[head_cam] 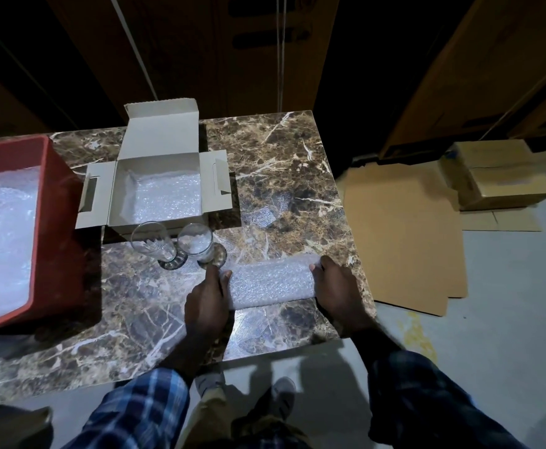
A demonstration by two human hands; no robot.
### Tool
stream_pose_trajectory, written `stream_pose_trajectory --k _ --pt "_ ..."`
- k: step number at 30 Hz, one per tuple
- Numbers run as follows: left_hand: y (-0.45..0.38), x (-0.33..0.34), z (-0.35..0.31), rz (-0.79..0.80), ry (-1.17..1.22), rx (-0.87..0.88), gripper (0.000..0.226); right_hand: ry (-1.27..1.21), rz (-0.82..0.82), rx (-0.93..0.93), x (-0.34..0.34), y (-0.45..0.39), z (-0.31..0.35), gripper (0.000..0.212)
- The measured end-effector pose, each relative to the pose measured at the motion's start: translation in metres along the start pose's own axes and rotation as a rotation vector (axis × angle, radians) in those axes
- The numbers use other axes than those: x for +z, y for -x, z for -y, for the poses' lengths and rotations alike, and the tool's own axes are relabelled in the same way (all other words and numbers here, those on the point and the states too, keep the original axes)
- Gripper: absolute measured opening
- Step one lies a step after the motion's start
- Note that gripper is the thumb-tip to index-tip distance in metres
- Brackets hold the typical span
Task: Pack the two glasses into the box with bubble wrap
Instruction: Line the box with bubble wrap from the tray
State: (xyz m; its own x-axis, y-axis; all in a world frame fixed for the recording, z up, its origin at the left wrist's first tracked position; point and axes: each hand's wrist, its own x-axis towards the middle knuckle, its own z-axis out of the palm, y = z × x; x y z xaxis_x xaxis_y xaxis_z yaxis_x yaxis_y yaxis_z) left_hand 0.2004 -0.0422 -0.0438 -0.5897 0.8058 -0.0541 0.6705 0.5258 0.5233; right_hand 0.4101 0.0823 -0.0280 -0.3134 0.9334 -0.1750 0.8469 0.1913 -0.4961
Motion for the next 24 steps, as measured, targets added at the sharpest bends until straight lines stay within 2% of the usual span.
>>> stream_pose_trajectory --k 7,11,13,15,18,19,22,24 --pt "0.001 0.004 -0.005 -0.018 -0.065 -0.099 0.032 0.186 -0.040 0.042 0.007 -0.006 0.009 0.032" --pt "0.001 0.010 -0.004 -0.036 -0.145 -0.055 0.034 0.157 -0.145 -0.018 0.020 -0.001 0.010 0.029" --pt "0.000 0.012 -0.003 -0.042 -0.169 -0.045 0.035 0.188 -0.192 -0.024 0.030 0.003 0.013 0.034" --pt "0.000 0.013 -0.002 -0.057 -0.175 -0.035 0.037 0.085 -0.088 -0.049 0.041 0.011 0.024 0.049" --pt "0.001 0.015 -0.002 -0.083 -0.163 -0.017 0.032 0.229 0.031 -0.489 0.068 0.029 0.032 0.051" --pt "0.002 0.015 -0.003 -0.097 -0.145 -0.004 0.030 0.263 0.069 -0.545 0.076 0.031 0.030 0.052" --pt "0.006 0.013 -0.003 -0.188 -0.102 0.087 0.028 0.279 0.141 -0.500 0.087 0.031 0.025 0.055" --pt "0.015 0.013 -0.003 -0.239 -0.166 0.207 0.029 0.279 0.154 -0.516 0.087 0.030 0.025 0.056"
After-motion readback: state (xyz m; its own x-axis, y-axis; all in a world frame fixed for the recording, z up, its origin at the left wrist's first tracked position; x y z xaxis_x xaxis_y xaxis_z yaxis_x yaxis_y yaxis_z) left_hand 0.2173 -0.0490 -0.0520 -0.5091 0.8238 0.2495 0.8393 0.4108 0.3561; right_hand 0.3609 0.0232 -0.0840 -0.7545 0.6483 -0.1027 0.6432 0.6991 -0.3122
